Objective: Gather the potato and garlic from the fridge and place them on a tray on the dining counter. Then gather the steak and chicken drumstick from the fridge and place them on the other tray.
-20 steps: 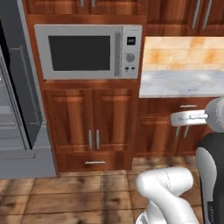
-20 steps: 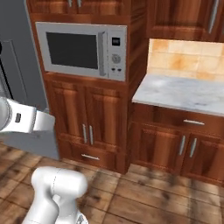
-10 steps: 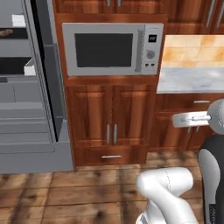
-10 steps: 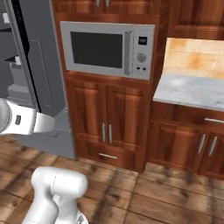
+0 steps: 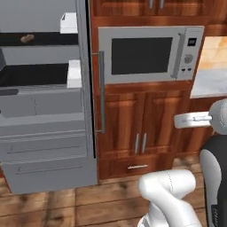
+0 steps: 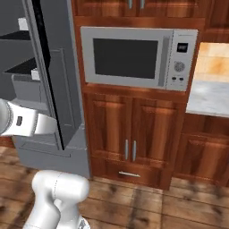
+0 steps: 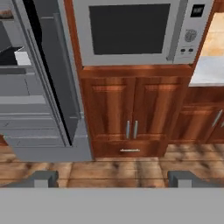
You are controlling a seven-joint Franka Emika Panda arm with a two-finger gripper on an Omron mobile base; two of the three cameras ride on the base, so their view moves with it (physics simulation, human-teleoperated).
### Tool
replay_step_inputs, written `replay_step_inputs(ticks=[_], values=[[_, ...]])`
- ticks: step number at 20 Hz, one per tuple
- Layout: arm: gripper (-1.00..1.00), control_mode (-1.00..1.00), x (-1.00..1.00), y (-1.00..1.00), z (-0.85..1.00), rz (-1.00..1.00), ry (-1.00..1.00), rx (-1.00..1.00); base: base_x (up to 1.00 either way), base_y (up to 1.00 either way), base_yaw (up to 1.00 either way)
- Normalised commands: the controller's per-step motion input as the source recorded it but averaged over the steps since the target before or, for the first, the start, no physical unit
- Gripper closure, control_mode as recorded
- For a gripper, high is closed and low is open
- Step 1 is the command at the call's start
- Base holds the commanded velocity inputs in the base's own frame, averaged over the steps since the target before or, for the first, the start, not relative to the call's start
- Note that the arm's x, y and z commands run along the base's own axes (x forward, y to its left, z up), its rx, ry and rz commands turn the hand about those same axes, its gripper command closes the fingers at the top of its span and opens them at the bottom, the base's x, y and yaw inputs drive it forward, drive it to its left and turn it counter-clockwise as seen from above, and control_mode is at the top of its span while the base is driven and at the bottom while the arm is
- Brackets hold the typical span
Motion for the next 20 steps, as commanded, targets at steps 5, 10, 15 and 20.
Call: replay_step_inputs(ticks=[5,10,15,20], values=[[-1.00,1.00,0.00,0.00,0.00,0.00,0.00,0.00,-0.44,0.98,0.00],[-1.00,1.00,0.00,0.00,0.00,0.00,0.00,0.00,0.54,0.90,-0.10],[-1.00,1.00,0.00,0.00,0.00,0.00,0.00,0.00,1.00,0.37,-0.13],[-1.00,1.00,0.00,0.00,0.00,0.00,0.00,0.00,0.65,0.72,-0.13]])
